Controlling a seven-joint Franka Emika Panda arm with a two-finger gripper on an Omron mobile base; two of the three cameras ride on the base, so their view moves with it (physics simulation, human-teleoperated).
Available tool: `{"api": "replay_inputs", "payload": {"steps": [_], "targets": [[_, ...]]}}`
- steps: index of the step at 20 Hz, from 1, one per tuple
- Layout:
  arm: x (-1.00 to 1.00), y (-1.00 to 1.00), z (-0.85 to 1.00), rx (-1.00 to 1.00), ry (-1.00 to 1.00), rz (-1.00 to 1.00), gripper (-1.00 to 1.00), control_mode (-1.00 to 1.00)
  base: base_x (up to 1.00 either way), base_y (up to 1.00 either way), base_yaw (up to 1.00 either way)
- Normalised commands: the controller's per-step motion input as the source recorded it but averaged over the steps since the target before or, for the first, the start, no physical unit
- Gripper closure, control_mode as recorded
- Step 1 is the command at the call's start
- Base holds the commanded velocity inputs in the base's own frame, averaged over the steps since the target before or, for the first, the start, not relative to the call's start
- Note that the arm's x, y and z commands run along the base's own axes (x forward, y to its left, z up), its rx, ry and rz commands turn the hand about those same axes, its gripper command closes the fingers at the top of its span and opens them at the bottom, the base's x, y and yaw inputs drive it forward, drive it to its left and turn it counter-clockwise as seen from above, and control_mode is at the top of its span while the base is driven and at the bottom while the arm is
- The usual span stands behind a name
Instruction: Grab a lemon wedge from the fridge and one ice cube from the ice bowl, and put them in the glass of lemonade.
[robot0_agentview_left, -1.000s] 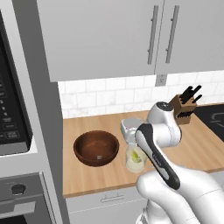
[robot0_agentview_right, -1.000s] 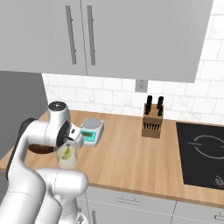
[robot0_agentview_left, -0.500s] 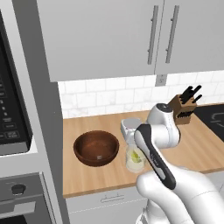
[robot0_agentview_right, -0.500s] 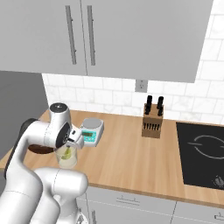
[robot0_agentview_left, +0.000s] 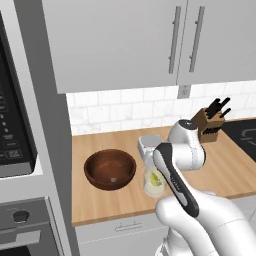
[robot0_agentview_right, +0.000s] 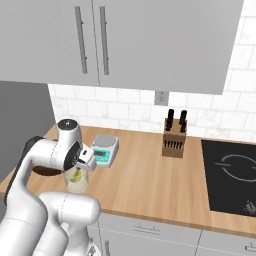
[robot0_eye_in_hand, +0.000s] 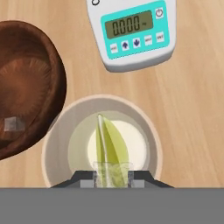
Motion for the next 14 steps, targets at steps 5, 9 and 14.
{"api": "replay_inputs", "payload": {"steps": [5,9,14], "targets": [[0.02,0.14,0.00,0.00,0.01,-0.01,1.00,-1.00,0.00,0.00,0.00],[0.00,0.21,0.00,-0.01,0.00,0.00,1.00,-1.00,0.00,0.00,0.00],[0.04,-0.02,0.00,-0.09,0.06,0.00,1.00,-1.00,0.00,0.00,0.00]]}}
